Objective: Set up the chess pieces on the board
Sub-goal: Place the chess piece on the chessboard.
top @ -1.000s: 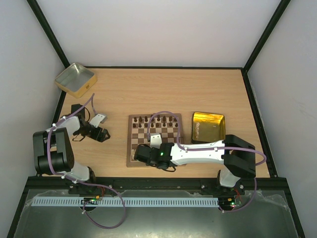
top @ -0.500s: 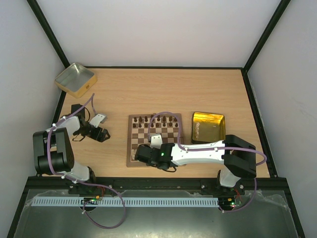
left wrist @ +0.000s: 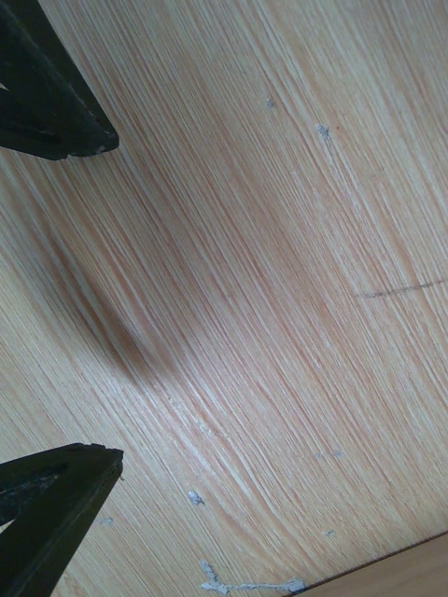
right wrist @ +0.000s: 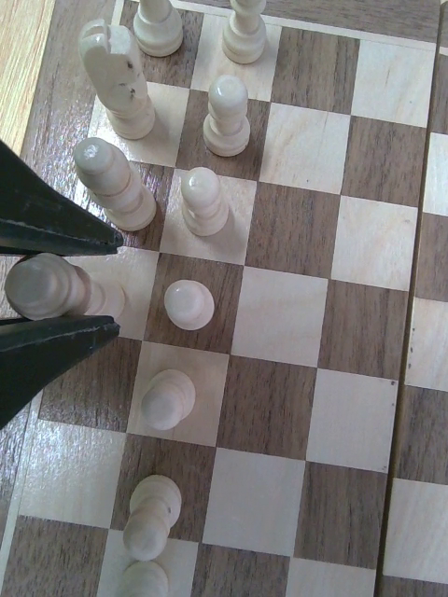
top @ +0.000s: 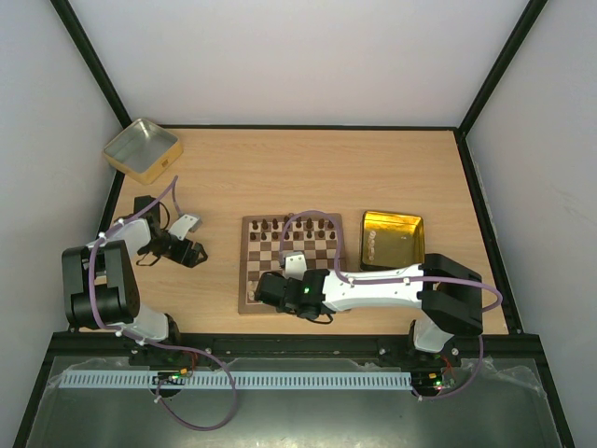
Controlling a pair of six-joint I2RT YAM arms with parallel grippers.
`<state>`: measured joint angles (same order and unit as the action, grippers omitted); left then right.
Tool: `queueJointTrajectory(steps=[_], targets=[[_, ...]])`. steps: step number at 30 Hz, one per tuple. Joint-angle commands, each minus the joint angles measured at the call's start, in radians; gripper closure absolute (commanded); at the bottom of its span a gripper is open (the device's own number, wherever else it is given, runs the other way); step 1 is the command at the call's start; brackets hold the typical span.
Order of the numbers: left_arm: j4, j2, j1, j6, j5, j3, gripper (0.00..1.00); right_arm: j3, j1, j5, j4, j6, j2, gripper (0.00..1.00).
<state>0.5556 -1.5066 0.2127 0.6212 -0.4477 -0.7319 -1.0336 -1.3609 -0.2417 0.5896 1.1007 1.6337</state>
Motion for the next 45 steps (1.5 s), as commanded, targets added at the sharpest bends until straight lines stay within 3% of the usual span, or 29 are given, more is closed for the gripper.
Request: queueJointTrajectory(steps=[1,20,30,45], targets=[[0.066,-0.012,0.005,-0.003,0.022,0.034,0.16,0.017,0.002,0.002,-0.008,0.007,-0.004,0.89],[0.066,-0.012,0.004,-0.002,0.021,0.035,0.16,-0.009,0.002,0.007,-0.014,-0.008,0.017,0.89],[0.067,-0.015,0.005,-0.002,0.021,0.033,0.16,-0.008,0.002,0.002,-0.001,-0.001,0.008,0.82],[0.065,-0.009,0.005,-0.003,0.023,0.035,0.17,-0.002,0.002,0.008,-0.024,-0.005,0.017,0.86]])
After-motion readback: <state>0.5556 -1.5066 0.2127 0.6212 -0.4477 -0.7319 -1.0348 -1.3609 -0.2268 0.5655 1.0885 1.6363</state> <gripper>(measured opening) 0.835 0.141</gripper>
